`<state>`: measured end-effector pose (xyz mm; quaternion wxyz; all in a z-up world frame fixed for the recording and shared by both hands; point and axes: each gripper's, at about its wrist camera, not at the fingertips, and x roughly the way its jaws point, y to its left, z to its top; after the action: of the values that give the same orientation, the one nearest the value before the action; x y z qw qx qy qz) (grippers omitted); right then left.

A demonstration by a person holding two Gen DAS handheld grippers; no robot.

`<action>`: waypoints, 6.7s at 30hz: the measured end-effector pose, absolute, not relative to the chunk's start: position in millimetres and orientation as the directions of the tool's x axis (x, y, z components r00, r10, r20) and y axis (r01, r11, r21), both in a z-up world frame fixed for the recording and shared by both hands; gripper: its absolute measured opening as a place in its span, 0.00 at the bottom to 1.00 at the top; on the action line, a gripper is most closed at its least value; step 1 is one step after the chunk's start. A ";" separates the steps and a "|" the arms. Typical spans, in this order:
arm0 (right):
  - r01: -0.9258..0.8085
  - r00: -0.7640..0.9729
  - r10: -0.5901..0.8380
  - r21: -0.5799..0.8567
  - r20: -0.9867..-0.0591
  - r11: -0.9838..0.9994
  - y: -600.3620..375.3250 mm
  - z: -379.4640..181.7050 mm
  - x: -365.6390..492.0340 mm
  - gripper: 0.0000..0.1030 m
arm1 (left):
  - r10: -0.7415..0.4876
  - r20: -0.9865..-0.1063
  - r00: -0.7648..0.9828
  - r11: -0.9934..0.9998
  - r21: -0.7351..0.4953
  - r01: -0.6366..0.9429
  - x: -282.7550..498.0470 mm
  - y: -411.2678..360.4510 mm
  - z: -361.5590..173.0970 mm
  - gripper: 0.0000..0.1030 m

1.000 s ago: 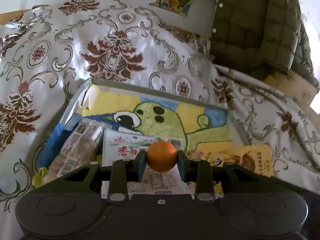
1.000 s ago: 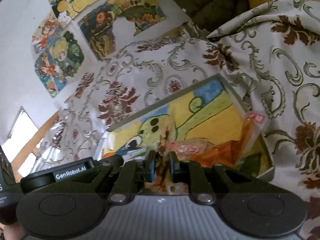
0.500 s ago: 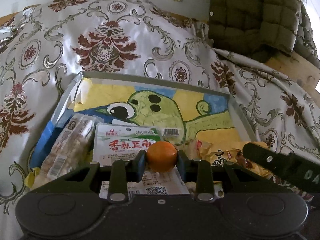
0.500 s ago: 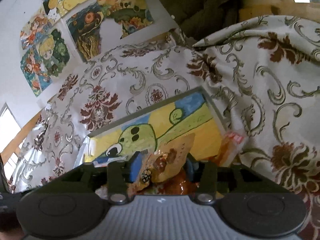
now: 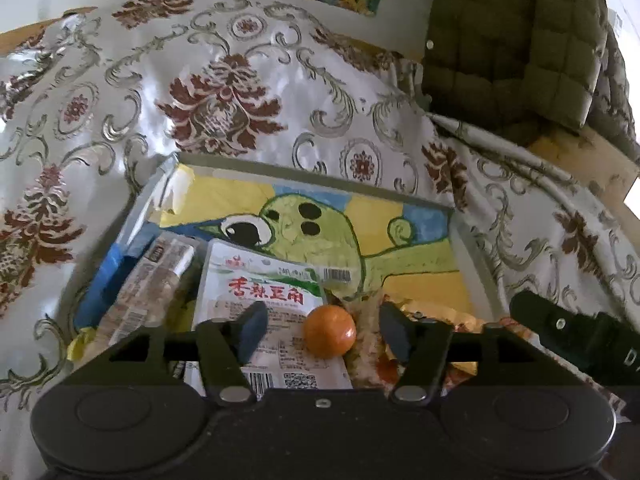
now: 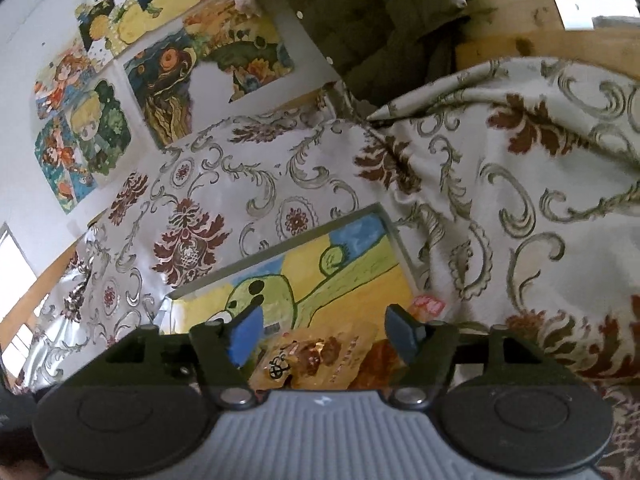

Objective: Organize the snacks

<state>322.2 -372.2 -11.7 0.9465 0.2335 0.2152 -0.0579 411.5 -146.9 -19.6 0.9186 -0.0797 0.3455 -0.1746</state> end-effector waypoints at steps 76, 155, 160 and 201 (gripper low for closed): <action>0.120 0.918 -0.093 0.047 -0.386 0.992 -254.5 13.6 21.9 1.00 | -0.079 -0.472 0.878 0.996 -0.070 0.052 63.0 -18.8 2.4 0.99; 0.128 0.890 -0.112 0.007 -0.442 0.992 -251.5 3.6 29.9 1.00 | -0.074 -0.520 0.851 0.997 -0.064 0.048 67.2 -20.8 -4.2 0.99; 0.127 0.890 -0.112 0.005 -0.442 0.992 -251.6 3.4 29.6 1.00 | -0.074 -0.520 0.851 0.997 -0.064 0.048 67.3 -20.6 -4.1 0.99; 0.127 0.886 -0.114 -0.002 -0.450 0.992 -249.6 2.8 29.2 1.00 | -0.114 -0.565 0.818 0.988 -0.153 0.032 68.8 -10.6 -4.2 0.99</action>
<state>29.2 -249.6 2.8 0.9709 0.0139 0.2309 -0.0622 68.8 -10.6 -4.2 0.9508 -0.0683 0.2996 -0.0384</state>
